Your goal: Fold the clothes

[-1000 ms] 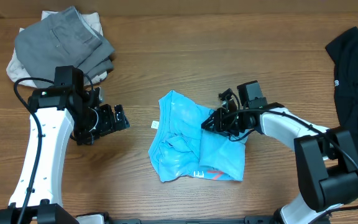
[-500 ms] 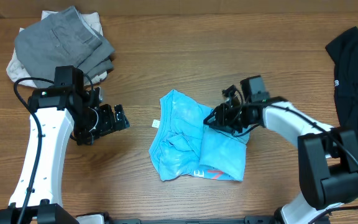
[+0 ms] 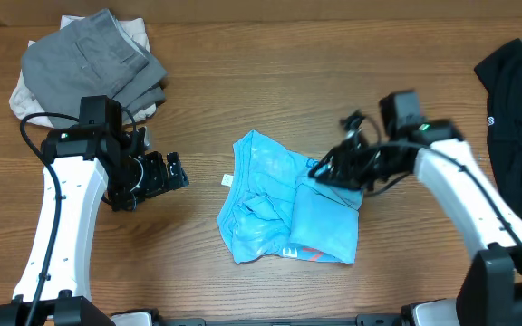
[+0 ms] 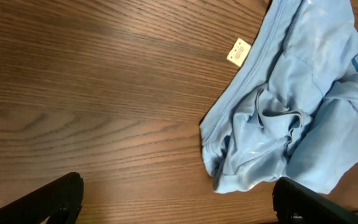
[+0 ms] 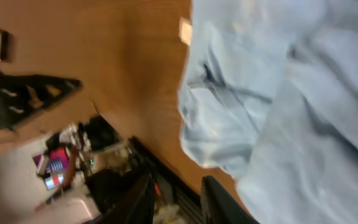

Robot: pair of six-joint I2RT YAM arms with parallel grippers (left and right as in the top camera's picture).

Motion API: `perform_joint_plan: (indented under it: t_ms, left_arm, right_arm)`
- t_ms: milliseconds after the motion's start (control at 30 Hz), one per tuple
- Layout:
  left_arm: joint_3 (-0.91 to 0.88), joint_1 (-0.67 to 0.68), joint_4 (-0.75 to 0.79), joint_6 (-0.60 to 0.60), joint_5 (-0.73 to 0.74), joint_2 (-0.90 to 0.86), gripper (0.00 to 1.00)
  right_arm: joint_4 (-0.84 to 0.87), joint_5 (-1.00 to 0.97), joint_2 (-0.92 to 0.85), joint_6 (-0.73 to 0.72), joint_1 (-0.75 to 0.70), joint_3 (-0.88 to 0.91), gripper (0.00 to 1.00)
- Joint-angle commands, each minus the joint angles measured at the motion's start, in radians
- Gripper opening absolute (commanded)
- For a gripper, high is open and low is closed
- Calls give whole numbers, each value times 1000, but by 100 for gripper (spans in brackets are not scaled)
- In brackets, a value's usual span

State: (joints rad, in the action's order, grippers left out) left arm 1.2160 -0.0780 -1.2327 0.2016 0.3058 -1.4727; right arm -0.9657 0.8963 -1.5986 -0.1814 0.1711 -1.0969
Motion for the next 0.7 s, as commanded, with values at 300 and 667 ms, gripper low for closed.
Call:
perform_joint_plan:
  t_ms: [300, 667]
  left_arm:
    - [-5, 6, -9, -22, 2, 7, 100]
    - [-5, 6, -9, -23, 0, 7, 100]
  right_arm:
    - [740, 144, -31, -278, 56, 647, 35]
    - [637, 100, 47, -317, 6, 505, 27]
